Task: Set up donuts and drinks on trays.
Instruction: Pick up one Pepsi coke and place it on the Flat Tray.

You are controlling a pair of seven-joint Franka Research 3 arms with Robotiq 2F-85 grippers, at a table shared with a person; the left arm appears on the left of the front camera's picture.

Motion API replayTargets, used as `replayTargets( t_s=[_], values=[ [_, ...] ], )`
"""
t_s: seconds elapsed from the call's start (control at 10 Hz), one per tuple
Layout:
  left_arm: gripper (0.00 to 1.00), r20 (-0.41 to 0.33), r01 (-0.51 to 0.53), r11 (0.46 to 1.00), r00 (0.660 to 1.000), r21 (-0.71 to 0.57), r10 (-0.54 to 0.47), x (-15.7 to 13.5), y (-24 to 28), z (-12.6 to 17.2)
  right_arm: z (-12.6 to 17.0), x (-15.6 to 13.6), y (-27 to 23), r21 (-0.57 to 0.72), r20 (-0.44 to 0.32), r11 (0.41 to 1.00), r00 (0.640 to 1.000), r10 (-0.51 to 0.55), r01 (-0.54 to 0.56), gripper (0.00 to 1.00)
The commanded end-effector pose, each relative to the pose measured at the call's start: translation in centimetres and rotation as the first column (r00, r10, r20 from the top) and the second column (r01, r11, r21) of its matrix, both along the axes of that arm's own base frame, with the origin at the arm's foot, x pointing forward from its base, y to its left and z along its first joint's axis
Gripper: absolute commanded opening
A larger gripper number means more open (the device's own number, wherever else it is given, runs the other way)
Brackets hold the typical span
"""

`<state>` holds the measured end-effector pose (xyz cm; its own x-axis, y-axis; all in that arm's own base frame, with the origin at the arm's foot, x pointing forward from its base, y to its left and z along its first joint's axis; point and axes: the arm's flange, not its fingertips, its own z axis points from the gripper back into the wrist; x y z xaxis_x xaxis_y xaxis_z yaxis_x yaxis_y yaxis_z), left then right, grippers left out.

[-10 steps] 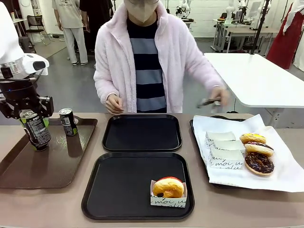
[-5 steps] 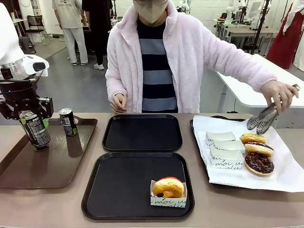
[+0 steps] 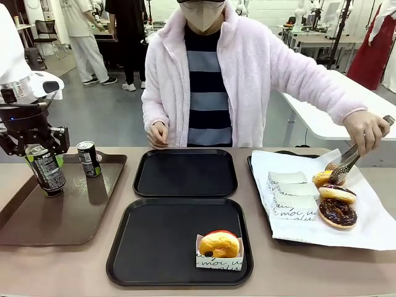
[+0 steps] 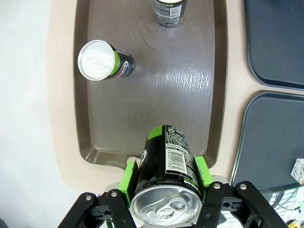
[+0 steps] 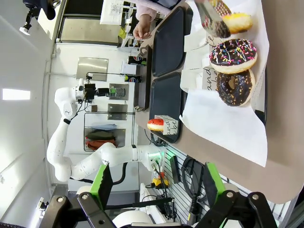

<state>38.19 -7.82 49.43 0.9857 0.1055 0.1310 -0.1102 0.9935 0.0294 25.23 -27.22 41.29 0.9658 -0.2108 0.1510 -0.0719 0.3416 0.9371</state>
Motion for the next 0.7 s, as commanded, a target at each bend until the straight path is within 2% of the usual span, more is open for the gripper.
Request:
replayTargets(
  t_s=[0.0, 0.3, 0.6],
  values=[
    [0.59, 0.0, 0.0, 1.0, 1.0, 0.0, 0.0, 0.0, 0.0, 0.0, 0.1, -0.1, -0.1, 0.011, 0.015, 1.0, 1.0, 0.0, 0.0, 1.0],
    [0.59, 0.07, 0.136, 0.99, 0.989, -0.028, -0.134, -1.1, -2.2, 1.6, 0.1, -0.1, -0.1, 0.011, 0.015, 1.0, 1.0, 0.0, 0.0, 1.0],
    [0.59, 0.078, 0.253, 0.965, 0.966, -0.067, -0.248, -2.1, -7.0, 2.8, 0.1, -0.1, -0.1, 0.011, 0.015, 1.0, 1.0, 0.0, 0.0, 1.0]
  ],
)
